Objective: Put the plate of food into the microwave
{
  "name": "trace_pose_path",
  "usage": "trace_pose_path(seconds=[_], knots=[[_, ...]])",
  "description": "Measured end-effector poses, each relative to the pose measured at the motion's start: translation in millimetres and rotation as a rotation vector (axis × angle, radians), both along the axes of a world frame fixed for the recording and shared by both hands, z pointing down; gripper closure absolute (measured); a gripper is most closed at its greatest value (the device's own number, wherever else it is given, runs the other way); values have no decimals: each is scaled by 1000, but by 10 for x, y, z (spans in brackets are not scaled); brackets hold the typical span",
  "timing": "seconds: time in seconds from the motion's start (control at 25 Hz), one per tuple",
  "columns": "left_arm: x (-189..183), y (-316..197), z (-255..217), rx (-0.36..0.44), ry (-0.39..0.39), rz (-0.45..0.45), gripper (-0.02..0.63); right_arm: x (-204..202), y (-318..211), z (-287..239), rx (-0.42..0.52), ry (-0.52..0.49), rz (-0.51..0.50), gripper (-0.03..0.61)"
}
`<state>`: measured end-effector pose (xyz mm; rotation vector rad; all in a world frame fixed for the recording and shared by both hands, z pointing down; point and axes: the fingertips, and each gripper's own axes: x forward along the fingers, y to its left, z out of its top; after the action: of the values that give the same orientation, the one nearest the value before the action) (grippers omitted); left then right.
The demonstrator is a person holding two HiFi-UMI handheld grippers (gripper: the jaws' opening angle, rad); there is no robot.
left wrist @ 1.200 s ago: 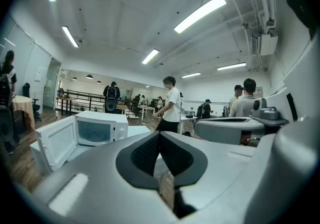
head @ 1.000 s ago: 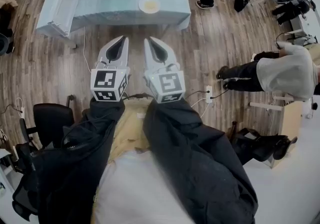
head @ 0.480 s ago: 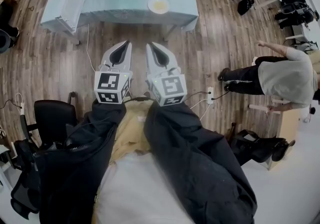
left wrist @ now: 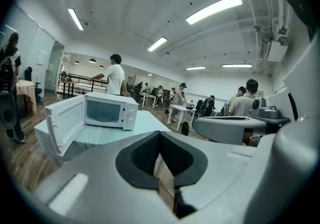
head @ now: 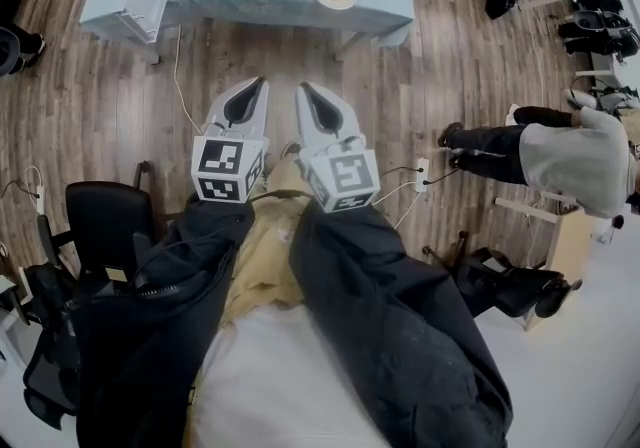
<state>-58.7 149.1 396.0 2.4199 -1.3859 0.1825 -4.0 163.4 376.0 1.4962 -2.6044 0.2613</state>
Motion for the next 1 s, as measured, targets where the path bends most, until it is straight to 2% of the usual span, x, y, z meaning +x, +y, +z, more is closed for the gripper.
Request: trace_pose_path(seconds=[0.24,0.64,1.0], knots=[[100,-363,71,-3,-14,-11,614,97,-379,102,-9,-11,-19,580],[350,-1205,-230,97,-64,-66,614,300,-1244,-53,21,-47,-126,580],[679,-1541,-114,65,-68,-76,615,578,-1554,33,-12,-66,-156,580]])
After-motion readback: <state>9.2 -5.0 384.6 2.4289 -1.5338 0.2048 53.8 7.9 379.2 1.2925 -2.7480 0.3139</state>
